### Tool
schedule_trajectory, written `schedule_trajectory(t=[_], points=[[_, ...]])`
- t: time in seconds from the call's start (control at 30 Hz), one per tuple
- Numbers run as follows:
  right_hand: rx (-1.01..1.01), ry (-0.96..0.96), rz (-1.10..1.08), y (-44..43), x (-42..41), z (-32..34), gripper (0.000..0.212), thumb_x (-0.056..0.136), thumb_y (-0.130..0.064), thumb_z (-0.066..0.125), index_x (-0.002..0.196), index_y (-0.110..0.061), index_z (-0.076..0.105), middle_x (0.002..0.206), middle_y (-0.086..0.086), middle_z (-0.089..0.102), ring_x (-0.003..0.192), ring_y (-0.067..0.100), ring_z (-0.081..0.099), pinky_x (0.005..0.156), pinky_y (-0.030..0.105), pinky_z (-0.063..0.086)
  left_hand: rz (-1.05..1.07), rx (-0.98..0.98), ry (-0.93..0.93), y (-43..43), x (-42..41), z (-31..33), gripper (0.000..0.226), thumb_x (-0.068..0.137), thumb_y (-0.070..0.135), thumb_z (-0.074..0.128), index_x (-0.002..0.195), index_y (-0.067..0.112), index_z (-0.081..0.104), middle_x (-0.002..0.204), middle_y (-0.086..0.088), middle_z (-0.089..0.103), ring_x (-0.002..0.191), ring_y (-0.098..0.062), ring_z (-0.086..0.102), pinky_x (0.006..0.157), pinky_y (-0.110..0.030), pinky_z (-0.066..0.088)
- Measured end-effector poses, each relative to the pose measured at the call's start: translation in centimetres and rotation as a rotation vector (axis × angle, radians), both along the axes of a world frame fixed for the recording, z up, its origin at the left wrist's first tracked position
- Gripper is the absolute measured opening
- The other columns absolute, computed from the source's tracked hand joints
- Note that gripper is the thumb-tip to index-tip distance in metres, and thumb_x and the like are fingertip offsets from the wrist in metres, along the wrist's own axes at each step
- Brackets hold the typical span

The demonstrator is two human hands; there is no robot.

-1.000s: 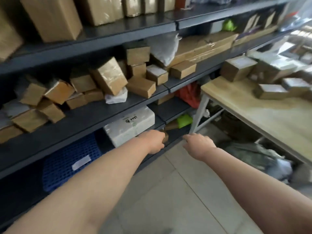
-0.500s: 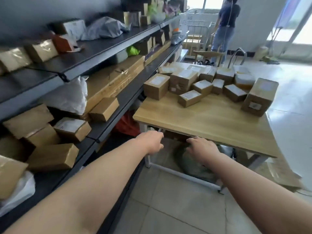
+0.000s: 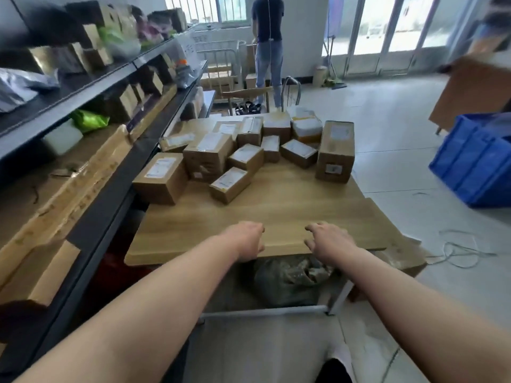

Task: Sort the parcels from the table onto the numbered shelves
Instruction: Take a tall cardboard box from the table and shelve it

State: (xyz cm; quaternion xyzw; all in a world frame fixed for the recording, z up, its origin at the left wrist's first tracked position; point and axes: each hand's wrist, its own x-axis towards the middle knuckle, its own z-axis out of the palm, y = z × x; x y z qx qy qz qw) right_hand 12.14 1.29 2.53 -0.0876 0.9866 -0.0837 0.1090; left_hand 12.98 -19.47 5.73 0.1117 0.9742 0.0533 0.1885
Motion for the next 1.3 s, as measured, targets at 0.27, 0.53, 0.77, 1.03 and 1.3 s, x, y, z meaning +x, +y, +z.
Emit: schedule_trajectory(t=[0.27, 0.53, 0.77, 1.03, 1.3], points=[[-0.119, -0.025, -0.102, 10.6, -13.0, 0.6, 0.045, 0.097, -0.036, 0.048, 0.14, -0.023, 0.043, 0.142, 0.005, 0.045, 0.128, 0.027, 0.045, 0.101, 0.041, 0.041, 0.025, -0.01, 0.009, 10.2, -14.1, 0.3, 0.047, 0.101, 0.03, 0.045, 0.146, 0.018, 0.037, 0.15, -0.005, 0.039, 0.136, -0.026, 0.038, 0.108, -0.037, 0.034], [-0.163, -0.052, -0.18, 19.9, -21.1, 0.5, 0.044, 0.098, -0.03, 0.045, 0.14, -0.02, 0.043, 0.145, 0.005, 0.041, 0.131, 0.028, 0.041, 0.105, 0.04, 0.038, 0.095, 0.108, -0.013, 20.3, -23.1, 0.3, 0.048, 0.101, 0.022, 0.039, 0.148, 0.017, 0.032, 0.153, -0.006, 0.035, 0.138, -0.025, 0.034, 0.107, -0.035, 0.031], [-0.27, -0.067, -0.202, 21.5, -24.4, 0.0, 0.046, 0.097, -0.028, 0.045, 0.142, -0.022, 0.042, 0.148, 0.004, 0.04, 0.133, 0.026, 0.039, 0.105, 0.039, 0.036, 0.126, 0.122, 0.028, 23.5, -28.4, -0.2, 0.042, 0.099, 0.019, 0.041, 0.14, 0.012, 0.038, 0.148, -0.008, 0.038, 0.134, -0.026, 0.038, 0.107, -0.039, 0.034], [-0.279, -0.064, -0.242, 22.1, -29.4, 0.7, 0.045, 0.098, -0.025, 0.044, 0.143, -0.019, 0.04, 0.145, 0.005, 0.042, 0.13, 0.025, 0.042, 0.104, 0.039, 0.038, 0.154, 0.202, 0.076, 24.7, -35.0, -1.0, 0.049, 0.098, 0.014, 0.043, 0.146, 0.011, 0.031, 0.155, -0.008, 0.026, 0.141, -0.027, 0.029, 0.113, -0.043, 0.028], [-0.4, -0.138, -0.402, 18.8, -36.9, -1.7, 0.055, 0.097, -0.028, 0.047, 0.149, -0.022, 0.027, 0.151, 0.007, 0.033, 0.131, 0.028, 0.04, 0.107, 0.043, 0.037, 0.372, 0.4, -0.019, 24.0, -43.2, -3.6, 0.047, 0.094, 0.019, 0.053, 0.138, 0.015, 0.039, 0.142, -0.009, 0.041, 0.128, -0.027, 0.043, 0.106, -0.047, 0.039]])
